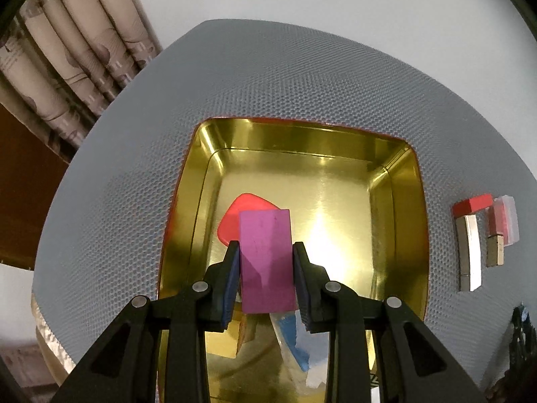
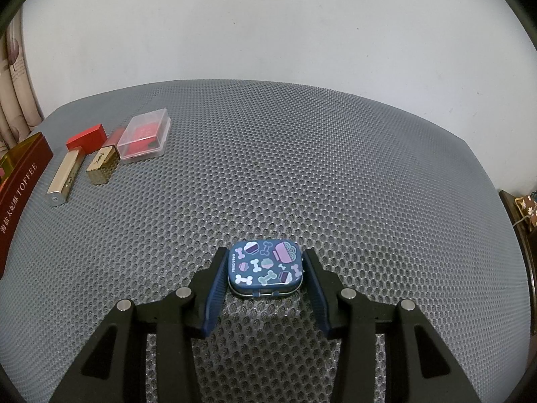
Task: Organize rigid objects
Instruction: 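Carry the pink block into the gold tin and open the left gripper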
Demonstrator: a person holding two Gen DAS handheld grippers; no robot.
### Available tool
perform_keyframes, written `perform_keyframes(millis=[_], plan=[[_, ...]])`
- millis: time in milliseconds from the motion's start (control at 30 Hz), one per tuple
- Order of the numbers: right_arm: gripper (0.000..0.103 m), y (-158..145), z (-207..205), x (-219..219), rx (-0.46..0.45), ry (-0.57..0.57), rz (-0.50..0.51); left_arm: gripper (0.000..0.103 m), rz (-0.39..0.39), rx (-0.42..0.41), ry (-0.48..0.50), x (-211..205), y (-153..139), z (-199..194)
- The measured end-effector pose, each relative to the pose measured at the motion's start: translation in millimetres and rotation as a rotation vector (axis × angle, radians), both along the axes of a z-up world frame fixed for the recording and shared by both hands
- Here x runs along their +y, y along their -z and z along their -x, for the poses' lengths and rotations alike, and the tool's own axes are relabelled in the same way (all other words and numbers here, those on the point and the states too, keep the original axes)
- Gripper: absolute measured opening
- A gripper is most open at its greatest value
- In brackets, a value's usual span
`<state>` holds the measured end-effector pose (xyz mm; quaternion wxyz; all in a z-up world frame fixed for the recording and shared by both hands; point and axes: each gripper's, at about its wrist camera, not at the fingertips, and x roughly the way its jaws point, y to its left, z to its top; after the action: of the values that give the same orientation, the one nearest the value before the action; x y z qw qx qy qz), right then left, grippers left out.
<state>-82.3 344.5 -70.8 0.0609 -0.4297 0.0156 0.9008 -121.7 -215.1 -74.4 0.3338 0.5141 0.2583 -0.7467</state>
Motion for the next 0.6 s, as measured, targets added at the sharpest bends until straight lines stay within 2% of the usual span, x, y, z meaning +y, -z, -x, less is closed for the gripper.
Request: perform_keyframes(millis=[300, 600], plan=[[0.045, -0.3, -0.4, -0.3, 0.000, 0.003, -0.001, 0.027, 0.006, -0.009, -0.013, 2.9, 3.1, -1.2], [0.045, 1.9, 7.6, 5.6, -0.001, 0.004, -0.003, 0.030, 0.013, 0.024, -0.013, 2.4, -4.3, -6.2]])
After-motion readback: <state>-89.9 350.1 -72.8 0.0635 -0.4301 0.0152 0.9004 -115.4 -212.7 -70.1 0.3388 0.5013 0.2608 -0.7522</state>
